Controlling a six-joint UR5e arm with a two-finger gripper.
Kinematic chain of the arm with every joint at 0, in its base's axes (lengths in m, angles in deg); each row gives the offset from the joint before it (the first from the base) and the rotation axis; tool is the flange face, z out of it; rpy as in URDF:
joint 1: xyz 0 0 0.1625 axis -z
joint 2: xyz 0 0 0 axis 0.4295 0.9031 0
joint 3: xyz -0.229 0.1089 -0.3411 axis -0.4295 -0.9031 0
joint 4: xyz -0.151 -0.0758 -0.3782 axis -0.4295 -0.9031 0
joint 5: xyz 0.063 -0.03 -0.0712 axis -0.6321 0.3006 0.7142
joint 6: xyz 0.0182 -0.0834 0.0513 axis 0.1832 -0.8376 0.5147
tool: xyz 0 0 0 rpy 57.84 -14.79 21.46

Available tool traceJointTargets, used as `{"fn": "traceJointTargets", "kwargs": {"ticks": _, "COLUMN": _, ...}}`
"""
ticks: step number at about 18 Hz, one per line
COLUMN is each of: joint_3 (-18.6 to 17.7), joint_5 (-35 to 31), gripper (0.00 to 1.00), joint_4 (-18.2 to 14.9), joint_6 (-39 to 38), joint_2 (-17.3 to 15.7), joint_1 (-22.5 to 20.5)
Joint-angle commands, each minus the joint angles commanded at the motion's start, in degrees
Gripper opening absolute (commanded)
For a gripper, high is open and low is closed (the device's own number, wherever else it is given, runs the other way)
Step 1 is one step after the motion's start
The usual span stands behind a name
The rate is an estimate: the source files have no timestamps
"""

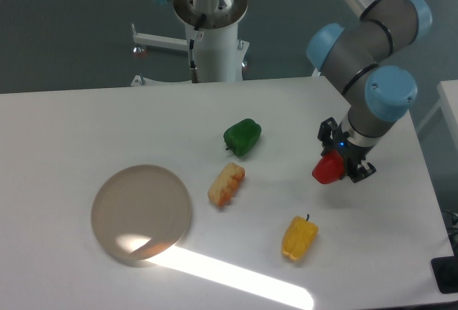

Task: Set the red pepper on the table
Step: 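Lift and carry the red pepper toward the green pepper, then lower the red pepper onto the table beside the green pepper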

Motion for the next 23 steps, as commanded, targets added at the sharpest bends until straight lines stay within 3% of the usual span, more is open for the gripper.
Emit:
{"fn": "traceJointTargets", "kwargs": {"ticks": 6, "joint_3": -3.6, "joint_5": -0.1, "gripper": 0.6, "joint_4": 0.1, "joint_6": -0.5, "joint_2": -0.6, "joint_1": -0.7}}
{"fn": "traceJointTargets", "kwargs": {"ticks": 23, "joint_3": -5.5, "joint_5": 0.0, "gripper": 0.61, "joint_4": 0.3, "joint_6": -2.0, "joint_2": -1.0, "joint_1": -0.5}}
